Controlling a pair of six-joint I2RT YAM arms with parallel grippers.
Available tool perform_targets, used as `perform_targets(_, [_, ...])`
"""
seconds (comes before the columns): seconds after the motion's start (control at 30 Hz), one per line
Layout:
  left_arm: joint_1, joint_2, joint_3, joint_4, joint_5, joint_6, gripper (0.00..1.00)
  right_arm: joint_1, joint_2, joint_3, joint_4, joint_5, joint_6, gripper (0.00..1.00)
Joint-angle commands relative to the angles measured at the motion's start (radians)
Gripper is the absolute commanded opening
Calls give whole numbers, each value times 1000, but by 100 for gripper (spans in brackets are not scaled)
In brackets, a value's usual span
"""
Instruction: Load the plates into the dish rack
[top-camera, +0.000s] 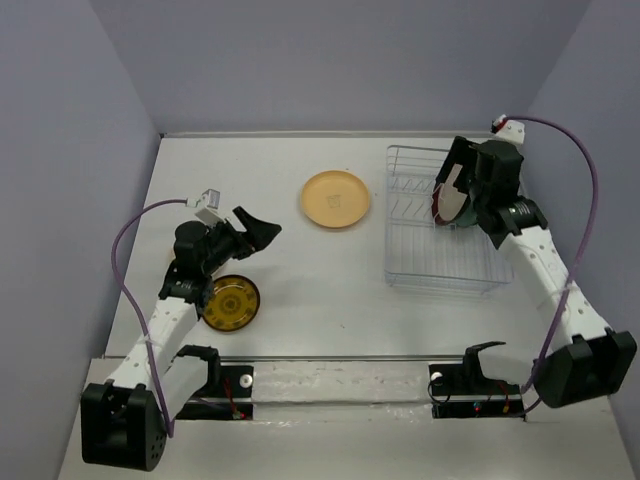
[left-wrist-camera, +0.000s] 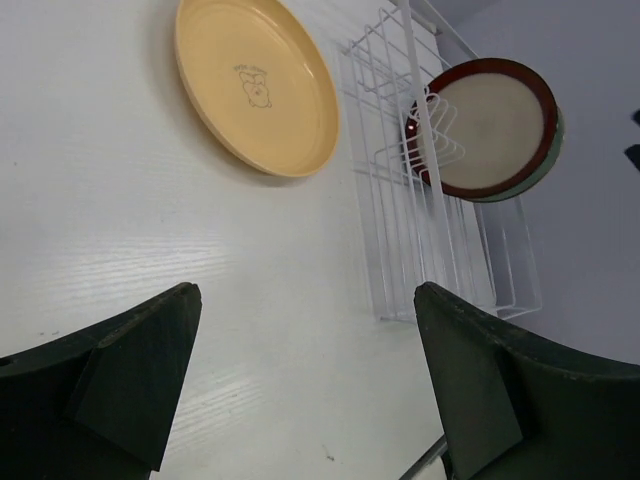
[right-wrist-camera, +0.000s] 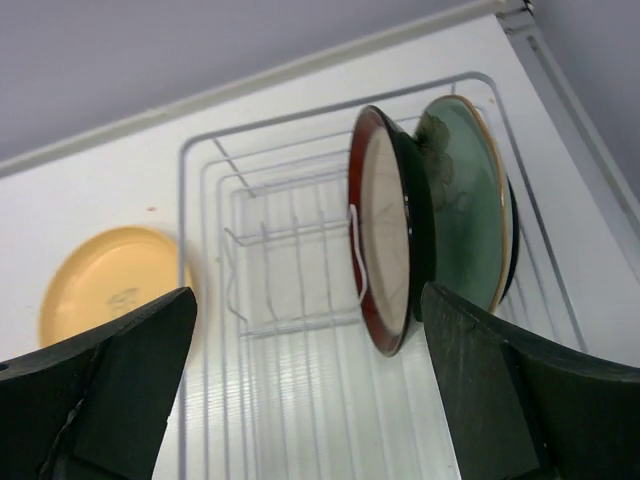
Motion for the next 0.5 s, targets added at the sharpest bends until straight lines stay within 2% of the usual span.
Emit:
perform_targets(0.0, [-116, 85, 100, 37, -215, -13, 99, 1, -157, -129, 78, -190, 68, 99])
perform_targets(0.03, [-175, 150, 120, 45, -277, -5, 99, 1, -226, -161, 115, -257, 95, 99])
perform_targets(0.1, [-226, 255, 187, 46, -380, 11, 99, 1, -326, -269, 181, -345, 161, 99])
perform_targets(0.17, [-280, 328, 263, 46, -478, 37, 99, 1, -389, -351, 263, -503, 217, 99])
perform_targets(0.23, [-295, 443, 313, 49, -529, 54, 96, 13, -458, -449, 301, -569, 269, 99])
perform_targets(0.47, [-311, 733, 533, -18, -675, 148, 79, 33, -549, -546, 312, -700, 284, 96])
